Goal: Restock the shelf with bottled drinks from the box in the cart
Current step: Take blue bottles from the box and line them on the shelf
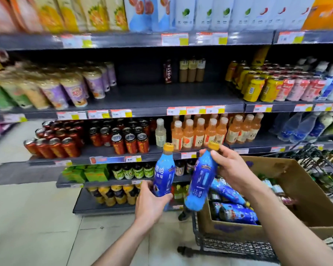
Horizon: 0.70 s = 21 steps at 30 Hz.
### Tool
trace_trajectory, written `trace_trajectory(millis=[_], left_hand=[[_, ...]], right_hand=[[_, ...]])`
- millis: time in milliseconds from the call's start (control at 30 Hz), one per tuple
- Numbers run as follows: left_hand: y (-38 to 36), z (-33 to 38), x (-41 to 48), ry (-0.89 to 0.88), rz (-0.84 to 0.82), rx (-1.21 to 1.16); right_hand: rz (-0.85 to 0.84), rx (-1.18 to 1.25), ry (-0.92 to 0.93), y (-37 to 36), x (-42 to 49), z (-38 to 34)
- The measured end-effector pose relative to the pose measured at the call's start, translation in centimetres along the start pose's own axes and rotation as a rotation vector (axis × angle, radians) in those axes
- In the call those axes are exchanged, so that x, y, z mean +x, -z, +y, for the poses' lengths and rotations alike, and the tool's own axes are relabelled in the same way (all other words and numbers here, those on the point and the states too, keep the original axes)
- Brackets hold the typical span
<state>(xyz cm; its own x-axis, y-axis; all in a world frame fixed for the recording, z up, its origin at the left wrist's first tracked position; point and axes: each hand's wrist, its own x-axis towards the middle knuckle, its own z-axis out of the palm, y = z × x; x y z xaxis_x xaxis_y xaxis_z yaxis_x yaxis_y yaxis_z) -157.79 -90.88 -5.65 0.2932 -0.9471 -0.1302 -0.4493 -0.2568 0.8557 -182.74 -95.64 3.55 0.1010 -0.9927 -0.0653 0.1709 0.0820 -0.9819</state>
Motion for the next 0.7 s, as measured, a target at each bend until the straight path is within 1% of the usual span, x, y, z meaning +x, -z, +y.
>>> trace_trajectory(millis=[100, 200, 400, 533, 700], left_hand=[[2.4, -0.4, 1.1, 0.016, 0.049, -0.044], [5.2, -0.9, 2.7, 0.007, 0.082, -0.067], [11.0, -1.6, 8.8, -0.067, 0.093, -0.084], [15.4, -1.4, 13.6, -0.147, 0.123, -0.067], [19.7, -0.1, 18.3, -0.214, 0.139, -0.041]], right_hand=[[-0.042, 0.072, 0.006, -3.2, 1.4, -0.6], [-0.061, 0.083, 0.019, -6.9, 3.1, -1.2], [-0.077, -0.068, 0.147, -14.7, 7.3, -3.0], [-0.042, -0.069, 0.231, -19.7, 11.0, -4.3], [0.003, -0.138, 0.321, -24.3, 15.1, -7.3]])
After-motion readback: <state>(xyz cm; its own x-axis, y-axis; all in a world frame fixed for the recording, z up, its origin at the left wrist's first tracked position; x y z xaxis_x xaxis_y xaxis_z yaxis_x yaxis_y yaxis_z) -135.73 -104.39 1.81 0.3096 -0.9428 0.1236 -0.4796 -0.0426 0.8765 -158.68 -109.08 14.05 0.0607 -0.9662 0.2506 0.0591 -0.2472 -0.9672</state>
